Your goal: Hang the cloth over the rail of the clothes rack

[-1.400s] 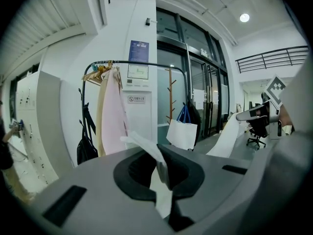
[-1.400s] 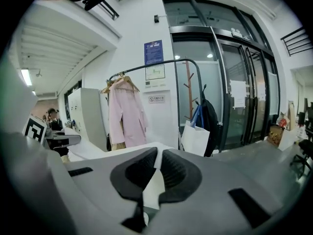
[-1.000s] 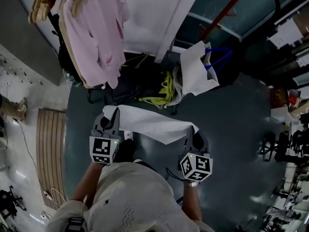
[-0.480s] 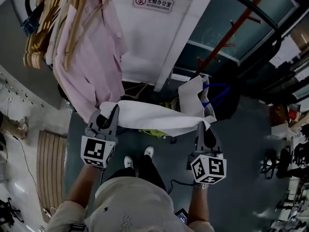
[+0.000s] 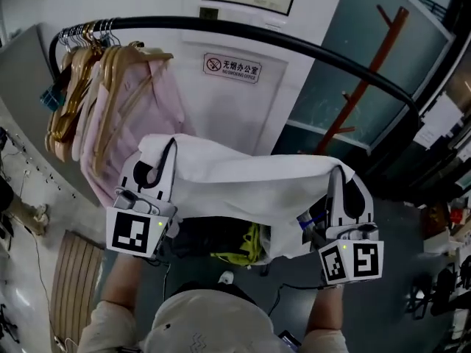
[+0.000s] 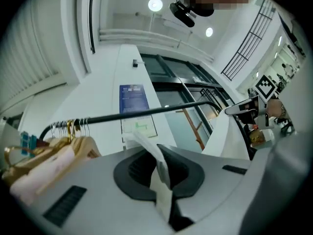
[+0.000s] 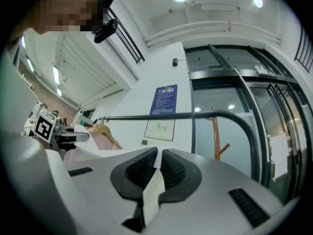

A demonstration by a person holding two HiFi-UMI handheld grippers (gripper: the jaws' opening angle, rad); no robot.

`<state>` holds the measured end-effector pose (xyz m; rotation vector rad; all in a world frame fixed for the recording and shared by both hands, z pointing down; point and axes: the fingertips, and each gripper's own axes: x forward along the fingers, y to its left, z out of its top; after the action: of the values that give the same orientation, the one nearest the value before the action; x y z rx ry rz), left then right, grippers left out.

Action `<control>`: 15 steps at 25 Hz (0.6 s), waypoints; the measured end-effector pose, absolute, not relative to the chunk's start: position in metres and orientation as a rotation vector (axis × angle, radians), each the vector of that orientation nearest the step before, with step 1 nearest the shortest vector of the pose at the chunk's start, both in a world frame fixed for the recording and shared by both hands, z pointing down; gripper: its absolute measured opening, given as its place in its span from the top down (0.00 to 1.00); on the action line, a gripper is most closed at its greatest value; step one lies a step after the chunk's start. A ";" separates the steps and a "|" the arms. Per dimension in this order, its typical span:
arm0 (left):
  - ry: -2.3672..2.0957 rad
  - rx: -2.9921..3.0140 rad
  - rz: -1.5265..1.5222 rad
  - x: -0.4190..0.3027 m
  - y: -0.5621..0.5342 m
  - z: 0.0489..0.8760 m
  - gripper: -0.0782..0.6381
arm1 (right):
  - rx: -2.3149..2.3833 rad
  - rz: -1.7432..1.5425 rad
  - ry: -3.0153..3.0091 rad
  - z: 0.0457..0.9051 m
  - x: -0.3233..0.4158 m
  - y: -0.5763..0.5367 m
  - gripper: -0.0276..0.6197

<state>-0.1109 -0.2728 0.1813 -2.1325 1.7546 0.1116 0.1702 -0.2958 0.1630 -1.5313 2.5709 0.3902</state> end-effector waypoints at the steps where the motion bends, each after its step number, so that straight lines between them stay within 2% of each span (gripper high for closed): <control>1: 1.749 -2.075 0.121 -0.111 -0.275 0.162 0.87 | -1.500 0.455 2.554 0.141 0.171 -0.298 0.92; 9: 1.722 -1.711 0.226 -0.117 -0.280 0.015 0.87 | -1.446 0.890 2.291 -0.012 0.167 -0.309 0.92; 15: 1.629 -1.548 0.202 -0.116 -0.294 -0.074 0.87 | -1.455 0.914 2.229 -0.089 0.166 -0.328 0.92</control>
<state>-0.1161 -0.2936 -0.0744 -1.5481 1.6288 0.2019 0.1663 -0.3283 -0.0886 -1.4548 2.2285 0.9136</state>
